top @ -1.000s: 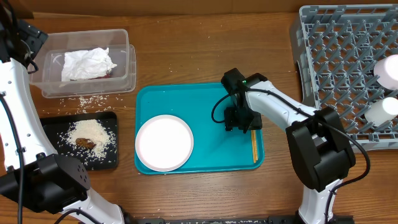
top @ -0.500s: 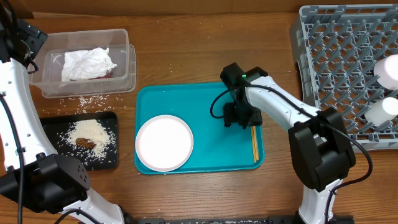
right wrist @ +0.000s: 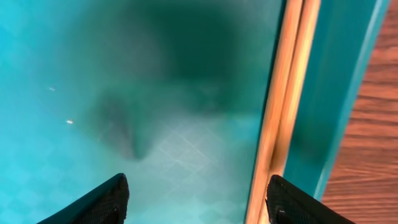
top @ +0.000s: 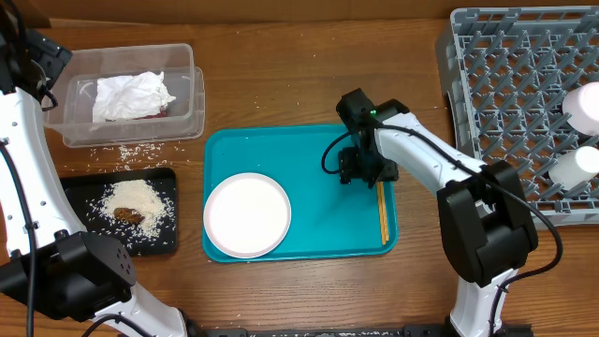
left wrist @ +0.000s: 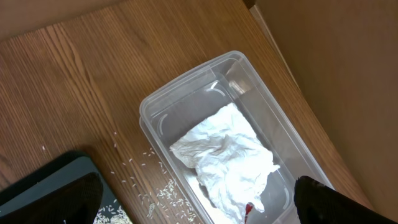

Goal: Sort waste into correct bins and load items into the dishwasher
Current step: 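Lower the right gripper and grasp one chopstick, then lift the chopstick and carry it right to the dish rack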

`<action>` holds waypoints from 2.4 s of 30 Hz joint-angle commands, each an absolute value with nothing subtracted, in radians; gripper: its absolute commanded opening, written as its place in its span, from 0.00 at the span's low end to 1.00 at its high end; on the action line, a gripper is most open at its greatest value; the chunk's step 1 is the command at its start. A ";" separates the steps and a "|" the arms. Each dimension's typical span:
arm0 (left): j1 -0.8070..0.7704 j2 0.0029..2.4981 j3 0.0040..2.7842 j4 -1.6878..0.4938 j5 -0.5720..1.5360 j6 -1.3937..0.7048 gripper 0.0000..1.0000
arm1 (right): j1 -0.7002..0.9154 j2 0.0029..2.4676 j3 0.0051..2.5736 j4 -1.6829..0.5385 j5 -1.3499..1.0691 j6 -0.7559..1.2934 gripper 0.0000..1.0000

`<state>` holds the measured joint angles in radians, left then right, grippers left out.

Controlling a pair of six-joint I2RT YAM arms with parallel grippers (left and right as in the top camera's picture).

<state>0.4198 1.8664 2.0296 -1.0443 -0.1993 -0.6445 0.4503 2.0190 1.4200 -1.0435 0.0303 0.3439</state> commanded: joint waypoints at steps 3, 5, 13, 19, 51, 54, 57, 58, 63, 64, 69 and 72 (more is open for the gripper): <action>0.425 1.872 2.033 -1.043 -0.212 -0.628 1.00 | 0.449 2.000 1.401 -1.031 -0.018 0.341 0.73; 0.425 1.872 2.033 -1.044 -0.212 -0.628 1.00 | 0.450 2.000 1.401 -1.032 -0.012 0.340 0.73; 0.425 1.872 2.033 -1.043 -0.212 -0.628 1.00 | 0.449 2.000 1.378 -1.021 0.044 0.325 0.73; 0.425 1.872 2.033 -1.044 -0.213 -0.628 1.00 | 0.449 1.999 1.381 -1.031 0.043 0.302 0.73; 0.425 1.872 2.033 -1.044 -0.212 -0.628 1.00 | 0.419 1.997 1.699 -1.264 0.244 0.307 0.04; 0.425 1.872 2.033 -1.043 -0.212 -0.628 1.00 | 0.381 1.997 1.836 -1.356 0.302 0.266 0.04; 0.425 1.872 2.033 -1.043 -0.212 -0.628 1.00 | 0.337 1.997 1.938 -1.416 0.227 0.161 0.04; 0.425 1.872 2.033 -1.043 -0.212 -0.628 1.00 | 0.324 1.997 1.953 -1.425 0.178 0.143 0.09; 0.425 1.872 2.033 -1.043 -0.213 -0.628 1.00 | 0.307 2.000 1.902 -1.439 -0.040 0.142 0.21; 0.425 1.872 2.033 -1.043 -0.213 -0.628 1.00 | 0.314 2.000 1.876 -1.431 -0.052 0.158 0.21; 0.425 1.872 2.033 -1.043 -0.212 -0.628 1.00 | 0.371 2.000 1.704 -1.333 -0.043 0.244 0.23; 0.425 1.872 2.033 -1.043 -0.213 -0.628 1.00 | 0.406 2.000 1.601 -1.263 -0.003 0.311 0.27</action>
